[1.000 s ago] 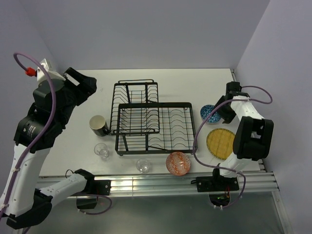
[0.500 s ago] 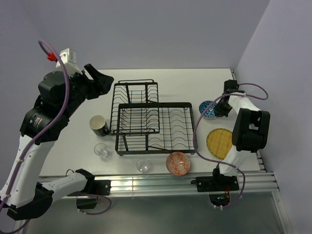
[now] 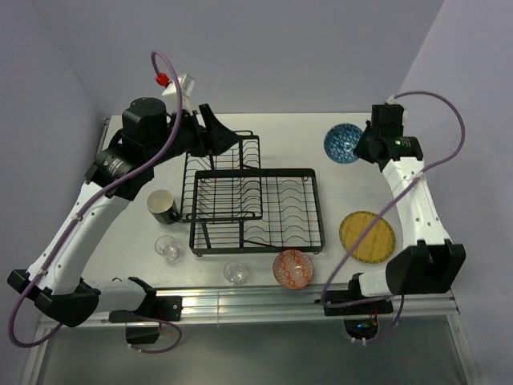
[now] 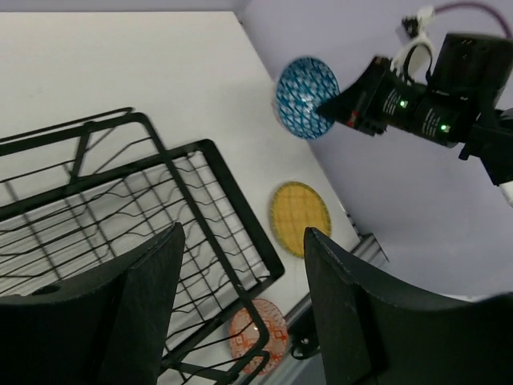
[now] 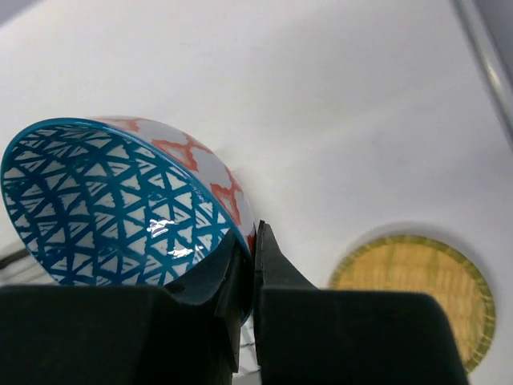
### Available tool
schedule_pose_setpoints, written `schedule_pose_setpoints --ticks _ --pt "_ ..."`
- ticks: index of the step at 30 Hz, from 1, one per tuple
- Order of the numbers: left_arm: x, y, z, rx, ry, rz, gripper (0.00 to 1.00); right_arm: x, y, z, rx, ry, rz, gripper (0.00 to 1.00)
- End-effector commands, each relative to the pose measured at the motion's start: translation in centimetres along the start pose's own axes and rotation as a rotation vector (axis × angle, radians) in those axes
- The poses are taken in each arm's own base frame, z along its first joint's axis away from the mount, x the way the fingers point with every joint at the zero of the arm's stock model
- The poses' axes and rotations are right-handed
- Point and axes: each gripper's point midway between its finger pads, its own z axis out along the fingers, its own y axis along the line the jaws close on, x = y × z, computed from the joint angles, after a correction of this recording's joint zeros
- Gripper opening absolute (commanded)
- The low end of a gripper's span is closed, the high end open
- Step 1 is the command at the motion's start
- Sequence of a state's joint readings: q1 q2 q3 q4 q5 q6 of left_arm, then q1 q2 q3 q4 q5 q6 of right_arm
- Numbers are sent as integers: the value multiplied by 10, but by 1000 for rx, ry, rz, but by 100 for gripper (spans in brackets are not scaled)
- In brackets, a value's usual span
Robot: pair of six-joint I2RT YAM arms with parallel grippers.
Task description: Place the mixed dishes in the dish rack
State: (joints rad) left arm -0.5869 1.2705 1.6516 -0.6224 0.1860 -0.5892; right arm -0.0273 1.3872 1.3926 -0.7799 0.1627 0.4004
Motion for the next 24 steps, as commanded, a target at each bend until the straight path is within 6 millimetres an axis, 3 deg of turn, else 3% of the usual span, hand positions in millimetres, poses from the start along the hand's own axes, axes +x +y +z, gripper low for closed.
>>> schedule_pose_setpoints --ticks 1,2,4,5,6,8,13,16,24 --pt "-5 -41 1 208 14 12 65 4 66 -65 -221 -22 -165 0" --pt "-7 -45 3 215 26 2 63 13 72 -77 -235 -13 -202 0" --pt "14 -29 21 150 141 -36 56 33 98 -99 -311 -1 -266 0" --pt "9 -33 20 145 149 -30 52 40 101 -106 -323 13 -279 0" --pt "16 -22 32 95 183 -42 50 46 105 -111 -335 27 -285 0" --pt "24 -15 32 48 212 -56 47 57 114 -126 -365 43 -325 0" --pt "26 -16 30 60 185 -70 49 44 125 -163 -417 -13 -366 0" --pt "31 -14 33 36 212 -63 49 42 135 -175 -453 -19 -387 0" --pt "44 -40 44 107 256 -32 49 46 171 -189 -519 -3 -446 0"
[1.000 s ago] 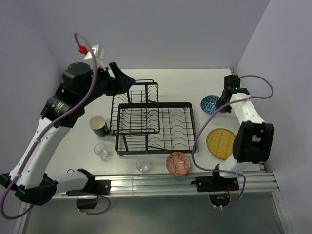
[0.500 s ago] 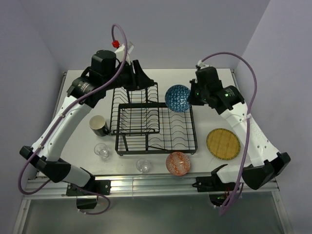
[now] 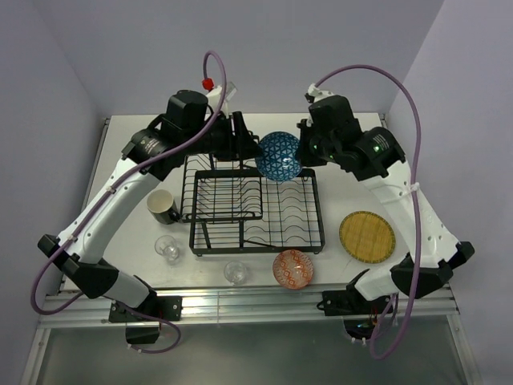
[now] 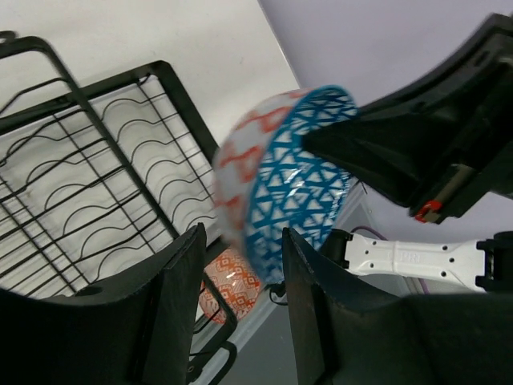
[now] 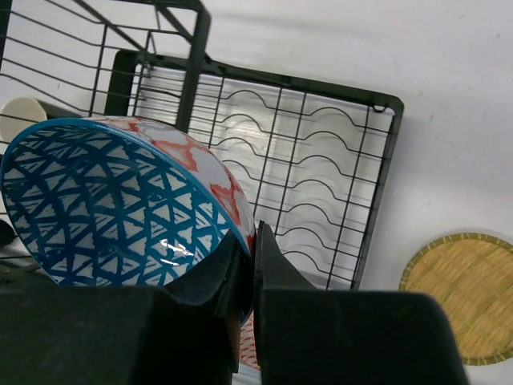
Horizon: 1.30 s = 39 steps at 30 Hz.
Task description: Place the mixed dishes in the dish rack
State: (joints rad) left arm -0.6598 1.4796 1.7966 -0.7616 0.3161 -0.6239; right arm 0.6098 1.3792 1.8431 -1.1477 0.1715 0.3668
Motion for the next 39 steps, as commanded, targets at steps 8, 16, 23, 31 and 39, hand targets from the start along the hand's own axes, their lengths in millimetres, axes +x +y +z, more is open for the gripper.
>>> schedule_pose_setpoints --ticks 8,16,23,31,39 --pt "-7 -20 1 38 -18 53 50 -20 29 -7 -63 -45 -29 0" --pt "-3 -9 11 -8 -1 61 48 -37 50 -34 -147 -75 -25 0" --pt "-13 -6 12 -39 -37 69 7 -27 64 -42 -204 -50 -40 0" --pt "-26 0 4 -74 -134 104 0 -15 67 -48 -221 21 -9 38" --pt "-54 3 -20 -108 -322 230 0 -7 63 -59 -206 48 75 59"
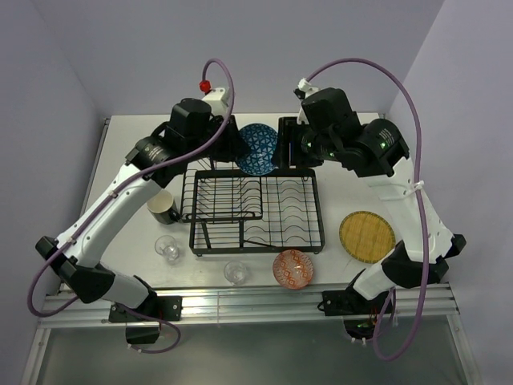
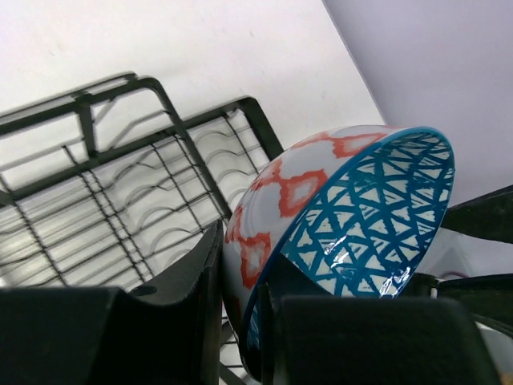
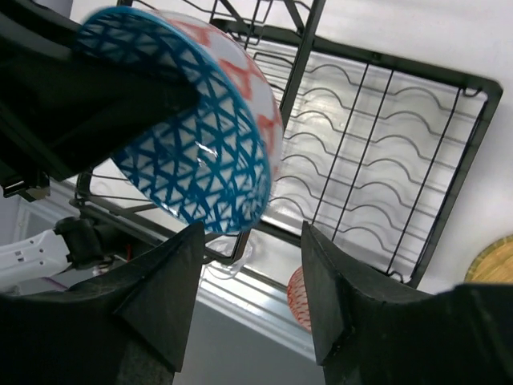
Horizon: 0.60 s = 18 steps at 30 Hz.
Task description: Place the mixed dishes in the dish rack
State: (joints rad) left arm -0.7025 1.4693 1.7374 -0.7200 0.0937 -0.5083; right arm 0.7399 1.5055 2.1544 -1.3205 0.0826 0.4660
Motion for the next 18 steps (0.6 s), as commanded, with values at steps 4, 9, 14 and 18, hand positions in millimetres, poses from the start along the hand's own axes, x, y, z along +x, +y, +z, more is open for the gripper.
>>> schedule_pose_setpoints --ticks 4,9,14,18 --pt "-75 -10 -49 9 -393 184 0 -1 6 -32 -40 -39 190 70" --pt "-102 -10 -66 -26 -574 361 0 -36 28 -60 -193 -169 426 100" --pt "-120 -17 -71 -55 -694 480 0 -73 50 -69 -429 -275 742 100" --pt "-127 -17 -69 -86 -750 583 0 -93 62 -83 -630 -332 958 99"
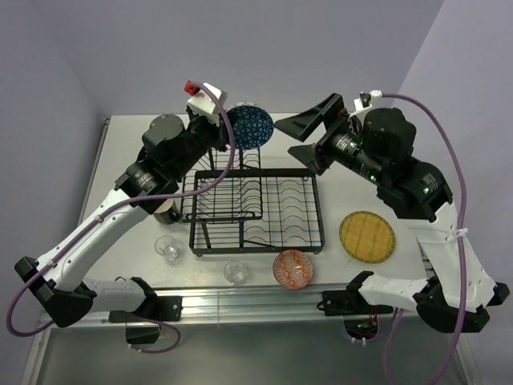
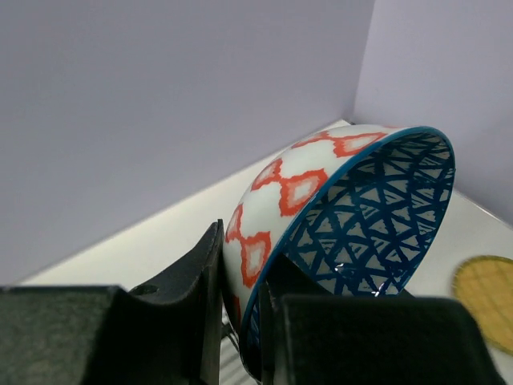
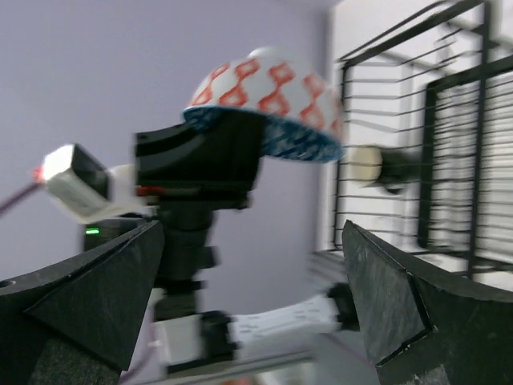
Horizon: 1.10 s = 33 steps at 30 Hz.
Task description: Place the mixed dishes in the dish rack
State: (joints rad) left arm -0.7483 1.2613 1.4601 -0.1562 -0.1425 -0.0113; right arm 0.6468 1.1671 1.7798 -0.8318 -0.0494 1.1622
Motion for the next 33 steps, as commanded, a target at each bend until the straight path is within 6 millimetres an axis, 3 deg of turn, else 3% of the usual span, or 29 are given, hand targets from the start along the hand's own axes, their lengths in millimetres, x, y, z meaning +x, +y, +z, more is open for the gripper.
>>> schedule_pose_setpoints --ticks 1,4,5,6,12,19,23,27,29,30,33 --pt "-64 7 -2 -49 -262 110 0 -13 55 10 -263 -18 329 98" --pt "-60 10 1 -74 -289 149 0 -22 62 12 -305 -31 500 88" --pt "-62 10 3 -77 -304 156 0 -20 54 19 -292 -29 545 85" --pt "-61 8 5 -83 -305 177 0 -28 62 15 -339 -44 628 81" --pt "-69 -2 12 -119 -355 250 0 -45 55 29 -389 -132 805 70" --pt "-64 -9 10 -117 -372 271 0 -55 70 37 -439 -159 879 70" --pt "-58 -11 8 -125 -365 304 0 -52 64 53 -410 -164 911 70" --pt "-53 -17 6 -132 -358 350 0 -53 65 63 -422 -175 943 60" --pt "-51 -16 5 -145 -361 364 0 -55 67 65 -422 -177 949 52" --pt "-50 -16 4 -148 -361 369 0 -55 66 66 -418 -184 950 43" --pt "-50 -16 2 -152 -367 391 0 -57 61 67 -401 -206 947 36"
